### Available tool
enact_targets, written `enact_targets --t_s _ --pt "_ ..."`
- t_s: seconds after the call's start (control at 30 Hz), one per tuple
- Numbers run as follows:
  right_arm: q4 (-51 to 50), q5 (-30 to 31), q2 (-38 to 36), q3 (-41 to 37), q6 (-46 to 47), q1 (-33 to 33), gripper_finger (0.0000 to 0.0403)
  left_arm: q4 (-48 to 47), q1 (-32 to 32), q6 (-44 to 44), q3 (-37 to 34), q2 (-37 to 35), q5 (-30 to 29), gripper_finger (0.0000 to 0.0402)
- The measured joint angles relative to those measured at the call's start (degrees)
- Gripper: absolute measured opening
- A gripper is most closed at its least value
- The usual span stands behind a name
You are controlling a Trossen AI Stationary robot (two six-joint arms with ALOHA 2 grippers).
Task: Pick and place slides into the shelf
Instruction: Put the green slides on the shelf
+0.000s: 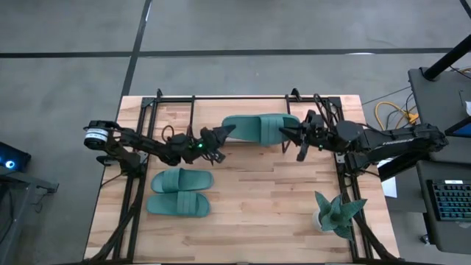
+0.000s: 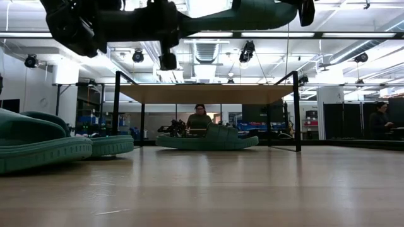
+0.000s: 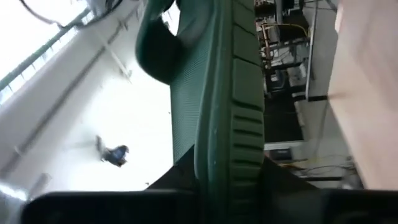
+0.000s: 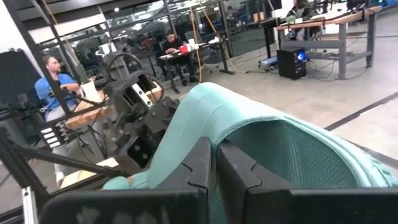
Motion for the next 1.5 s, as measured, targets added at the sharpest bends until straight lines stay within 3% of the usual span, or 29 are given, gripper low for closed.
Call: enact_targets --t_s 0.13,0.3,0.5,0.77,0.97,1.27,1.5 --pt "0.26 0.15 -0.05 0.02 -0.62 -0.04 0.0017 -0.95 -0.01 -4.79 0.89 0.02 -1.83 0.0042" --pt "3.45 -0.27 -0.25 0.02 -8.73 -0.01 0.0044 -0.96 -0.03 -6.01 1.19 0.02 -3.98 0.0042" --pt "9.44 -1.55 -2.52 0.02 -18.56 0.17 0.0086 -0.45 0.36 -6.74 1.03 -0.13 -18.29 0.0042" --pt "8.16 -1.54 -3.54 0.01 -32.3 0.68 0.0147 -0.78 0.14 -7.52 1.01 -0.11 -22.94 0.0042" --pt "8.59 -1.48 -1.79 -0.02 -44.43 3.22 0.0185 -6.22 0.08 -15.79 1.08 -1.37 -22.45 0.0042" --pt "8.43 -0.04 2.19 -0.04 -67.29 7.43 0.0188 -32.95 0.08 -34.23 3.96 -8.82 -21.68 0.0042" --pt "8.55 12.54 7.12 -0.07 -79.74 9.53 0.0191 -39.7 -0.03 -39.38 4.47 -15.09 -16.61 0.0042"
